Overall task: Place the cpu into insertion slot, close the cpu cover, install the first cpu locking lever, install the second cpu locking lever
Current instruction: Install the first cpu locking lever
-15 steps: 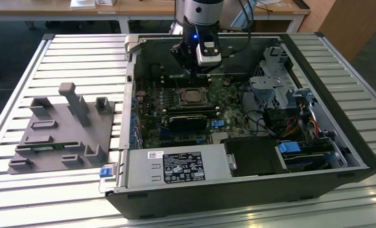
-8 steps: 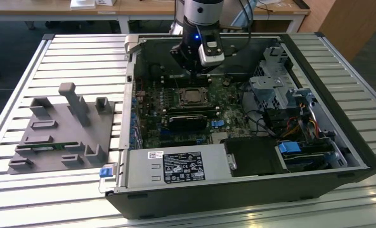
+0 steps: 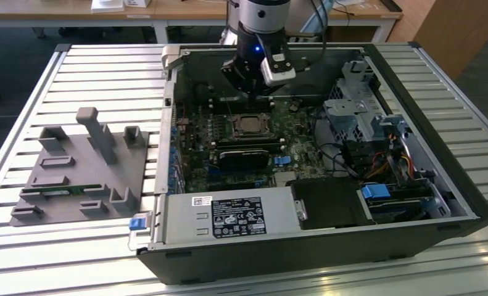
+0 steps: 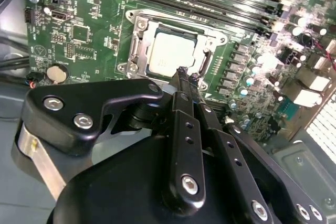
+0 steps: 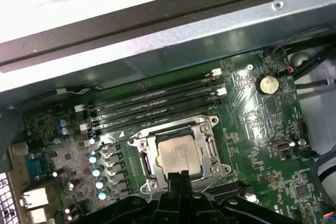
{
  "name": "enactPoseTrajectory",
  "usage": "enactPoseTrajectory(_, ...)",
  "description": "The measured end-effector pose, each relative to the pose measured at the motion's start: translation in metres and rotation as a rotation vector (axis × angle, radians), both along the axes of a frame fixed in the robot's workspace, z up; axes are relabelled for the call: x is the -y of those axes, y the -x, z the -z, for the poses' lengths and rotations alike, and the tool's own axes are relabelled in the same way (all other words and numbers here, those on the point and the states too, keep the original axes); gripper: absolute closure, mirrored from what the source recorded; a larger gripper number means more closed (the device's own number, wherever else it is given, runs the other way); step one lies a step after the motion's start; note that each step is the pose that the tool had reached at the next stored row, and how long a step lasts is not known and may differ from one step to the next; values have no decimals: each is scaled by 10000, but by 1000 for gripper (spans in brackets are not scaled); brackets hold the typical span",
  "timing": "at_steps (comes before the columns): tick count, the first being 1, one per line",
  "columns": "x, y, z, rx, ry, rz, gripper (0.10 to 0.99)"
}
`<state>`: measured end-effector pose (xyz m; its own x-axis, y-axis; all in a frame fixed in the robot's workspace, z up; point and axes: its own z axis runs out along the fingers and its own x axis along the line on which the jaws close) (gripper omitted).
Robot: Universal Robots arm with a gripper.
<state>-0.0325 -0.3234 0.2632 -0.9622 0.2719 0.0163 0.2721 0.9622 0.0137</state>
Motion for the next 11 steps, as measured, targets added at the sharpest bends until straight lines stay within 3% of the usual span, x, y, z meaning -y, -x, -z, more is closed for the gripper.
enactPoseTrajectory(1,1,0,3,48,-7,-53,980)
enactPoseTrajectory(2,1,0,5,64,-12,-159,980)
enactPoseTrajectory(11,1,1,32,64,-17,-1750,980)
